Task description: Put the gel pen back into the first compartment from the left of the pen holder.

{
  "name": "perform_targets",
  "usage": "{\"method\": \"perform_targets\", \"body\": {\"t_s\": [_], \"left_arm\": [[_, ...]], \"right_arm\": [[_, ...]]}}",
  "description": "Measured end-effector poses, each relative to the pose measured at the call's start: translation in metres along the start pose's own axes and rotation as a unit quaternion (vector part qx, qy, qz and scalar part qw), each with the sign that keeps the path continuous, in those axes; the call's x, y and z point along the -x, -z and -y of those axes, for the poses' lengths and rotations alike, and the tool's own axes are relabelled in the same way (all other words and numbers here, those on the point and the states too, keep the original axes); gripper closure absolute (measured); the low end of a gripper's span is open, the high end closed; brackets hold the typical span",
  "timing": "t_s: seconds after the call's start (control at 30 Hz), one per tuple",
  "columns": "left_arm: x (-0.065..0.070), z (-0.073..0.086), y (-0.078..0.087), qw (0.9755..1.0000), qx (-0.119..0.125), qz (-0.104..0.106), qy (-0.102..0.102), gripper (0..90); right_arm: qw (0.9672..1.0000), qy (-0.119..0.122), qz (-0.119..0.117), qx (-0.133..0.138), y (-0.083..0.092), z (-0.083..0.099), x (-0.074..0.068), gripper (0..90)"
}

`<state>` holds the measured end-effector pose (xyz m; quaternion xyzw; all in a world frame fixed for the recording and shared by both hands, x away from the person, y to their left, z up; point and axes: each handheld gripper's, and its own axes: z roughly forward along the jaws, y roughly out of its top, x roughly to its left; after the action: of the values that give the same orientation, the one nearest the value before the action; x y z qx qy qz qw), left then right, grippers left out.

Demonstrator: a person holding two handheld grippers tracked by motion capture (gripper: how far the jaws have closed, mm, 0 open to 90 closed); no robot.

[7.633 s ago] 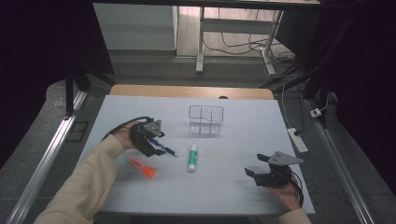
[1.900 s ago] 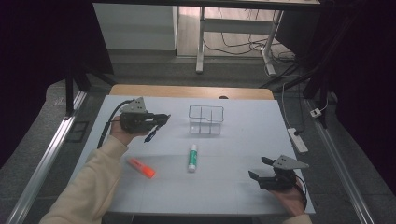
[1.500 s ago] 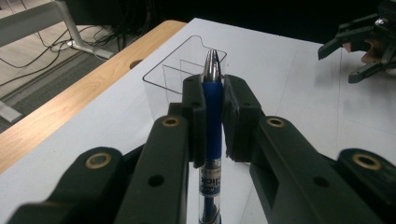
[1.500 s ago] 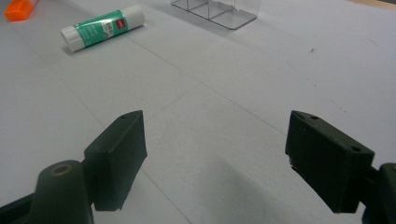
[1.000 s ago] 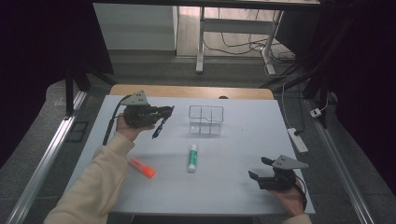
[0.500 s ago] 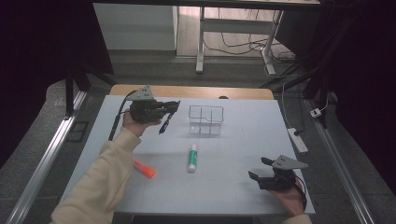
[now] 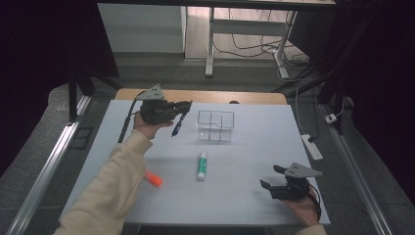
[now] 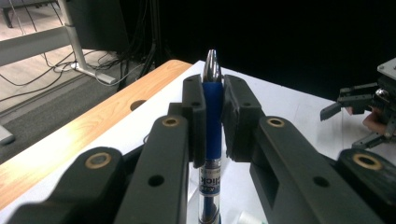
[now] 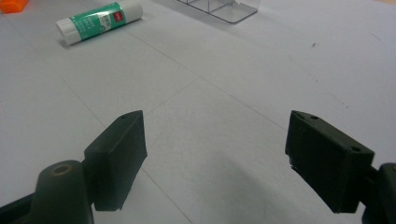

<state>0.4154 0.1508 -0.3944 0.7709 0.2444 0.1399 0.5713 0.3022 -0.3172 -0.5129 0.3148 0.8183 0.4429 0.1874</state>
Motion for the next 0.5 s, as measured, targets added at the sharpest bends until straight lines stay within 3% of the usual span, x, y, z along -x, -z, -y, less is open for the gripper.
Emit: {"method": "perform_targets", "body": {"t_s": [0.5], "left_arm": [[-0.002,-0.010,-0.023,0.9997,0.022,0.001,0.012,79.3]], "right_arm": [[1.0000,-0.001,-0.002,-0.001,-0.001,0.001,0.001,19.9]]}}
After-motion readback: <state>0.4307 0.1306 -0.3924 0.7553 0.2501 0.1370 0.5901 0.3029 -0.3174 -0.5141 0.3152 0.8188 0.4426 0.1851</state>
